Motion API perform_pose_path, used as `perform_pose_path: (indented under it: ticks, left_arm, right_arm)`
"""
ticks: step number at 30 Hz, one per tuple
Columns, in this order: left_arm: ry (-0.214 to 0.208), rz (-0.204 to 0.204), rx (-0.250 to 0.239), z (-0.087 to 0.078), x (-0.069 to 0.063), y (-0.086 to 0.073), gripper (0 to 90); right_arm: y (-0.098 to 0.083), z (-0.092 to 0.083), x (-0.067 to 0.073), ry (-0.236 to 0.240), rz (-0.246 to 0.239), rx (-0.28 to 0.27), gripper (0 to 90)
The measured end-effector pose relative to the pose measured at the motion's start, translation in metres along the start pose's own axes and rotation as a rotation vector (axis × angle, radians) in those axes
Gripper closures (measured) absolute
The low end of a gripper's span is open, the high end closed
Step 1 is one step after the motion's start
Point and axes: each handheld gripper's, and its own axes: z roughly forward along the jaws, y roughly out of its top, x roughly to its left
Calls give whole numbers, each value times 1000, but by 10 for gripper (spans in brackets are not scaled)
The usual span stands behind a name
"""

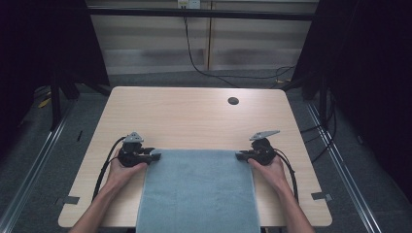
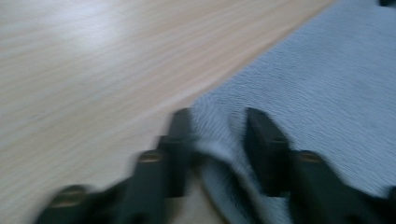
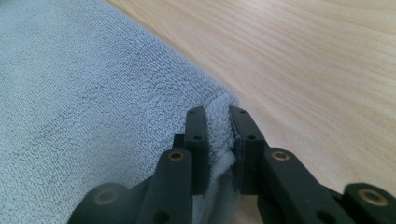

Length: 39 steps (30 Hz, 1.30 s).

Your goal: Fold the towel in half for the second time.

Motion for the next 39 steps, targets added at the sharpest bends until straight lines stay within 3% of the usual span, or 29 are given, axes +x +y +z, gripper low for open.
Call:
perform_pose_path:
  ticks: [4, 8, 13, 16, 21, 22, 28, 31, 39]
  left_arm:
    - [-22, -30, -37, -5, -2, 2, 794]
    - [-41, -28, -86, -17, -5, 10, 802]
    - [-54, -67, -124, -27, 0, 17, 795]
    - [-54, -64, -153, -34, 1, 26, 795]
    - [-43, -55, -197, -43, 2, 46, 796]
    - [-41, -51, -206, -45, 2, 50, 797]
    - [-24, -45, -230, -52, 8, 72, 806]
    - [-20, -60, -248, -52, 11, 83, 808]
    - [11, -31, -311, -70, 11, 112, 808]
  right_arm:
    - [0, -1, -4, 26, 25, -15, 818]
    - [4, -11, -4, 47, 40, -67, 824]
    - [15, -23, 0, 64, 29, -121, 828]
    - [23, -31, -1, 106, 52, -177, 831]
    - [41, -41, -4, 90, 49, -209, 832]
    - [52, -47, -5, 79, 32, -229, 833]
    - [73, -52, -9, 64, 22, -237, 836]
    - [83, -55, -12, 49, 31, -250, 837]
    - [118, -77, -13, 13, 21, -319, 837]
